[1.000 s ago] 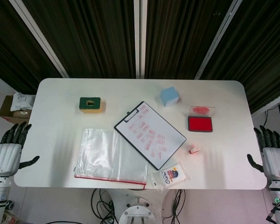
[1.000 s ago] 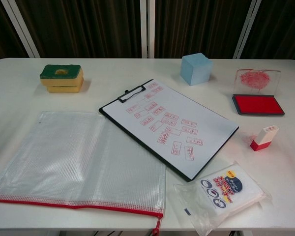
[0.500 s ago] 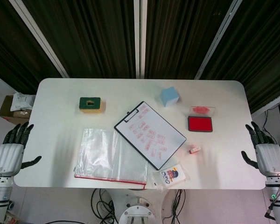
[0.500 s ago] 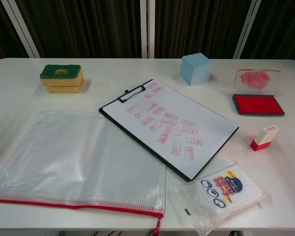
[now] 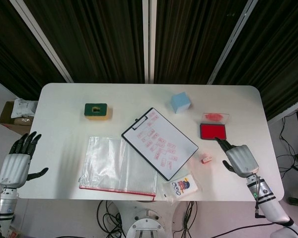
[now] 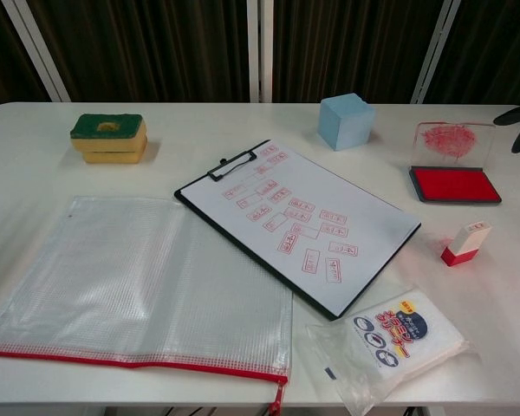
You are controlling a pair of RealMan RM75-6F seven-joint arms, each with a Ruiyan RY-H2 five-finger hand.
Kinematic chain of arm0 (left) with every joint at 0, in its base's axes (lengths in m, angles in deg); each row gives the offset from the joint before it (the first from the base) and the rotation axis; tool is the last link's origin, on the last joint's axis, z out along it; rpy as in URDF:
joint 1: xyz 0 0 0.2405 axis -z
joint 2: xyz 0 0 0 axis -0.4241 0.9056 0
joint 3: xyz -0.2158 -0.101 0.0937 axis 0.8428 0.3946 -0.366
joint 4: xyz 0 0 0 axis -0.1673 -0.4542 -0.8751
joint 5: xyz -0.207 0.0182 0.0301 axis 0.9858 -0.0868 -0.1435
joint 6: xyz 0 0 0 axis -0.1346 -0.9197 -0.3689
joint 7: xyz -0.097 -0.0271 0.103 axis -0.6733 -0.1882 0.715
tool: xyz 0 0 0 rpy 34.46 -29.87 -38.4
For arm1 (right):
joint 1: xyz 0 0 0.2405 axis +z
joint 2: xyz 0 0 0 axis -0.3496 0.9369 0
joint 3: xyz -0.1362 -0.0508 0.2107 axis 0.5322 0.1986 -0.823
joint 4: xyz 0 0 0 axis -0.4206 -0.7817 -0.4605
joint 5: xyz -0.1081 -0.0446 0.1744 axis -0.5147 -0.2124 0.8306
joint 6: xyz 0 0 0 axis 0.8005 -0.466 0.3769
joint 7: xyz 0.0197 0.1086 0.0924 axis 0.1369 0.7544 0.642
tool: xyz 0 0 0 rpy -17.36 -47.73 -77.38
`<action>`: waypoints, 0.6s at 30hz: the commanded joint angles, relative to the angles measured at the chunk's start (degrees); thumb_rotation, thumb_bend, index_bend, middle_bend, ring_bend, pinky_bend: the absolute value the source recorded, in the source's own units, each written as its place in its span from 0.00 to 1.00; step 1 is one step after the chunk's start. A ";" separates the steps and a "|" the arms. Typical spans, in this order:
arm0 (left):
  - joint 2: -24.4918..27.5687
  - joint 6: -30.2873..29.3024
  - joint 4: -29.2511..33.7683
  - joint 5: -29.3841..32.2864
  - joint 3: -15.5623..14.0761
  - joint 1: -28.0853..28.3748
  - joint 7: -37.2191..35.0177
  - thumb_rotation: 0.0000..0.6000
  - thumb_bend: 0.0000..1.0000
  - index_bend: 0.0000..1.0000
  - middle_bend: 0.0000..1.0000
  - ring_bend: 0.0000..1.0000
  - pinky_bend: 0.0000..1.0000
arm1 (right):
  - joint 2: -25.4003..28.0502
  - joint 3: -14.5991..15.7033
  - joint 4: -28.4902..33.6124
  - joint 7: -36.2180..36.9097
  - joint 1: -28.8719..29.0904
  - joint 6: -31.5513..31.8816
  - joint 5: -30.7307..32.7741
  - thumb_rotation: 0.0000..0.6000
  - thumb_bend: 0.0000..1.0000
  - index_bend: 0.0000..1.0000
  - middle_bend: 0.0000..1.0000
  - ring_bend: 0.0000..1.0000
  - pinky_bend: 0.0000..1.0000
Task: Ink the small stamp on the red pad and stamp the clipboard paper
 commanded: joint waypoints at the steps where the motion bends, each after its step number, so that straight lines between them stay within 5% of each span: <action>1: 0.11 0.13 0.11 0.07 -0.15 -0.07 -0.01 0.94 0.09 0.07 0.04 0.03 0.15 | -1.78 0.43 0.50 -2.15 1.23 -1.68 0.64 1.00 0.23 0.11 0.27 0.66 0.91; 18: -0.37 0.97 -0.39 0.08 -0.53 0.12 -0.51 0.94 0.09 0.07 0.04 0.03 0.15 | -8.44 0.99 -4.18 -7.99 3.70 -5.56 5.88 1.00 0.23 0.17 0.27 0.67 0.92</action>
